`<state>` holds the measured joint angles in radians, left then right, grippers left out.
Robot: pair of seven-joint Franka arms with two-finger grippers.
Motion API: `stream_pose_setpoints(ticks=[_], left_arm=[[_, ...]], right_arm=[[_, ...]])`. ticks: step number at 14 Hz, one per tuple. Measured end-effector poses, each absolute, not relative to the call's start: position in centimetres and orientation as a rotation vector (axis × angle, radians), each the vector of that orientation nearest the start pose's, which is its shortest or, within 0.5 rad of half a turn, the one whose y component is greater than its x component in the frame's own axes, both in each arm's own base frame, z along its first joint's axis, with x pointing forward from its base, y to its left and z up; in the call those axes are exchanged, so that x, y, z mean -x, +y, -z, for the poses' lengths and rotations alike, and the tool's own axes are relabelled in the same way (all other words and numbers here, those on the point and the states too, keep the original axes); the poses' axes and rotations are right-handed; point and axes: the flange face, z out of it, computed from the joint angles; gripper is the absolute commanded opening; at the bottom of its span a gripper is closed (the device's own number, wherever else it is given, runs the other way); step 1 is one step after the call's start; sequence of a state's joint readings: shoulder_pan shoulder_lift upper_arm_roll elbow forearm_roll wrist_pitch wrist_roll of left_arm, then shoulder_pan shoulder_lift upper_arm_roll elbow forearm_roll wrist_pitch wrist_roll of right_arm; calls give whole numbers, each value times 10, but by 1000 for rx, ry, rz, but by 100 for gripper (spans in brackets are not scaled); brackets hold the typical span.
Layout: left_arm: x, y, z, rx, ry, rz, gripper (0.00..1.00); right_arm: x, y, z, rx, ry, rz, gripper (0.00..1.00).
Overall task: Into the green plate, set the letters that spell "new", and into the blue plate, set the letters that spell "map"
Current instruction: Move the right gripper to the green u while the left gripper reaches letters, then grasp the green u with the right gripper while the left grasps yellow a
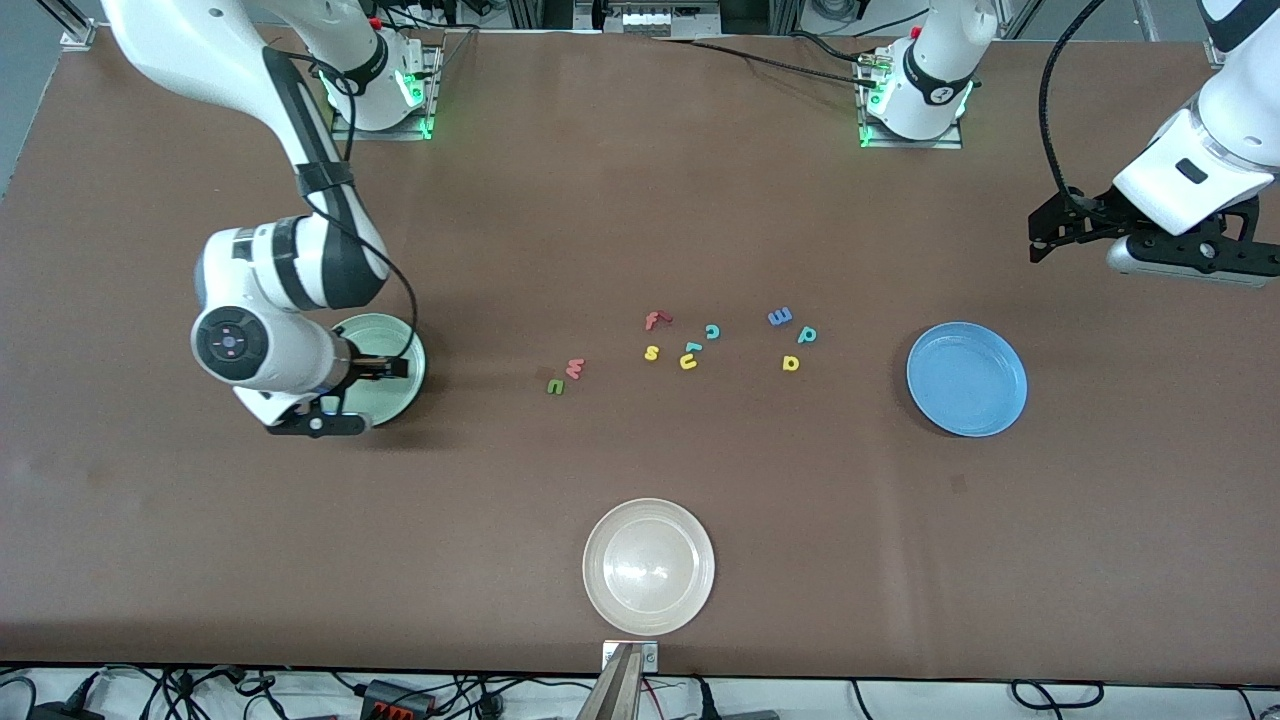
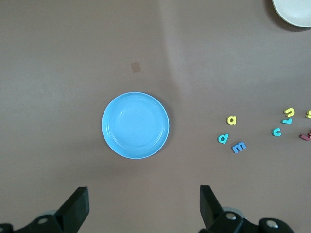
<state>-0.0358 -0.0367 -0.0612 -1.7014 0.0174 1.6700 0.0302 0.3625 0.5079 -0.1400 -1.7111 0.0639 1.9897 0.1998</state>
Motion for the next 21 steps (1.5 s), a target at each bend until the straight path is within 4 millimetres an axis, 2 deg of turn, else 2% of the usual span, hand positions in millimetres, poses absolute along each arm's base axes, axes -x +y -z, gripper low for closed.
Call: stream_pose_setpoints(ticks=[3,5,10,13,16,18,21], left_arm=[[-547,-52,-591,3116,201,9,100],[-547,-53,-591,3116,203,9,100],[-546,-54,-590,3115,207,0,100],[-539,-56,-576,3108,213,-169,100],[-543,-71,-539,3089,255,-358,100],[-552,-98,-497,3062,327,-473,100],[-571,-140,-428,3032,428,-541,100]], right_arm=[[-617,202,-261,3182,18,-300,85],[-615,232,-253,3190,82,-252,74],[-626,286,-245,3193,228,-171,72],[-622,327,-233,3185,335,-124,68],[-614,360,-225,3164,381,-96,65],[-607,378,-221,3120,398,-126,65],[-602,388,-212,3107,394,-140,63]])
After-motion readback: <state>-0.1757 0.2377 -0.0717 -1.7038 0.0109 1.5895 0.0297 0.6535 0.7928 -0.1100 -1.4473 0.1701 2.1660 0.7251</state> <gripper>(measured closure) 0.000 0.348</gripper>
